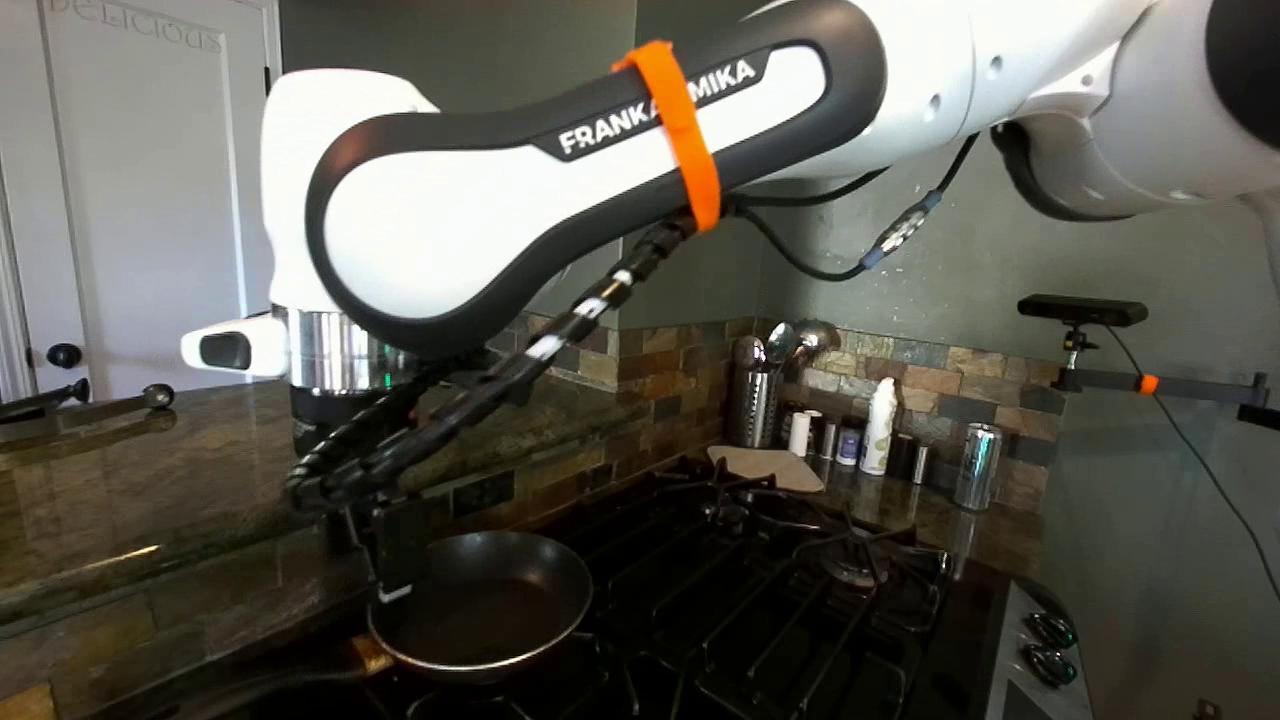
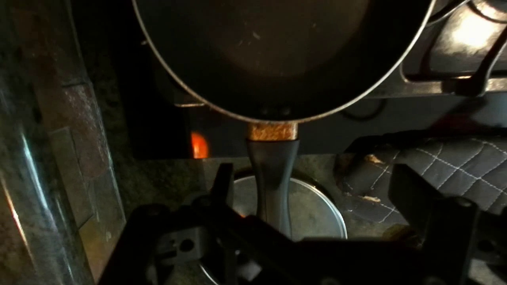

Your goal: Move the frying pan slightly forward

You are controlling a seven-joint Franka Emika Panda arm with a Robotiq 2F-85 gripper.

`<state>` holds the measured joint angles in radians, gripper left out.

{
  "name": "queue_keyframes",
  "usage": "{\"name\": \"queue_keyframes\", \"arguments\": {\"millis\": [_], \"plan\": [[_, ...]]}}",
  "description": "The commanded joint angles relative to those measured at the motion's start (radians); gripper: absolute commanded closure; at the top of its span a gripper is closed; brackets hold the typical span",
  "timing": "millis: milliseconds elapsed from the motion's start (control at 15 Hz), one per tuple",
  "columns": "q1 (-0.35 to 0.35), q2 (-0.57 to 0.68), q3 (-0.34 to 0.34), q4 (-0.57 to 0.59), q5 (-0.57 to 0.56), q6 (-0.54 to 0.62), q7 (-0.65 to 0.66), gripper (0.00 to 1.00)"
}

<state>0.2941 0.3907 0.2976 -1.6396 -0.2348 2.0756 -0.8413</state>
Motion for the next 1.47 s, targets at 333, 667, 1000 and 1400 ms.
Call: {"name": "queue_keyframes", "arguments": {"millis": [333,667,1000,1400], "plan": [[-0.082,-0.38,-0.047,-0.404,0.061,0.057,0.249,0.0],[-0.091,-0.496,-0.077,-0.506,0.043,0.072,0.359,0.0],[-0.087,-0.579,-0.095,-0.582,0.063,0.111,0.445,0.0],[-0.089,-0.632,-0.11,-0.654,0.051,0.232,0.501,0.0]]}}
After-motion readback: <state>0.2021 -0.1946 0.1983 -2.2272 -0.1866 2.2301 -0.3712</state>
